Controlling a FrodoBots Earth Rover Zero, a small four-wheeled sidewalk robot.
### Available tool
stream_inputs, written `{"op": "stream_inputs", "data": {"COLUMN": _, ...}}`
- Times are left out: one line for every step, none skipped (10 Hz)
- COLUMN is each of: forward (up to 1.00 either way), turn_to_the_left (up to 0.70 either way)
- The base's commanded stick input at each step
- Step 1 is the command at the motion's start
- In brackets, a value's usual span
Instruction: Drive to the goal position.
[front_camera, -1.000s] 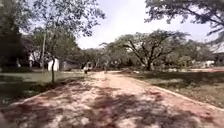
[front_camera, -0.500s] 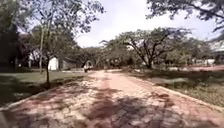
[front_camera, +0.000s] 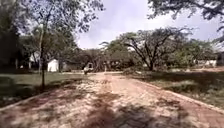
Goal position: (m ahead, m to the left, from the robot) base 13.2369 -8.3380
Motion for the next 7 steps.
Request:
{"op": "stream_inputs", "data": {"forward": 0.70, "turn_to_the_left": 0.00}}
{"op": "stream_inputs", "data": {"forward": 0.70, "turn_to_the_left": 0.00}}
{"op": "stream_inputs", "data": {"forward": 0.70, "turn_to_the_left": 0.00}}
{"op": "stream_inputs", "data": {"forward": 0.70, "turn_to_the_left": 0.00}}
{"op": "stream_inputs", "data": {"forward": 0.70, "turn_to_the_left": 0.00}}
{"op": "stream_inputs", "data": {"forward": 0.70, "turn_to_the_left": 0.00}}
{"op": "stream_inputs", "data": {"forward": 0.70, "turn_to_the_left": 0.00}}
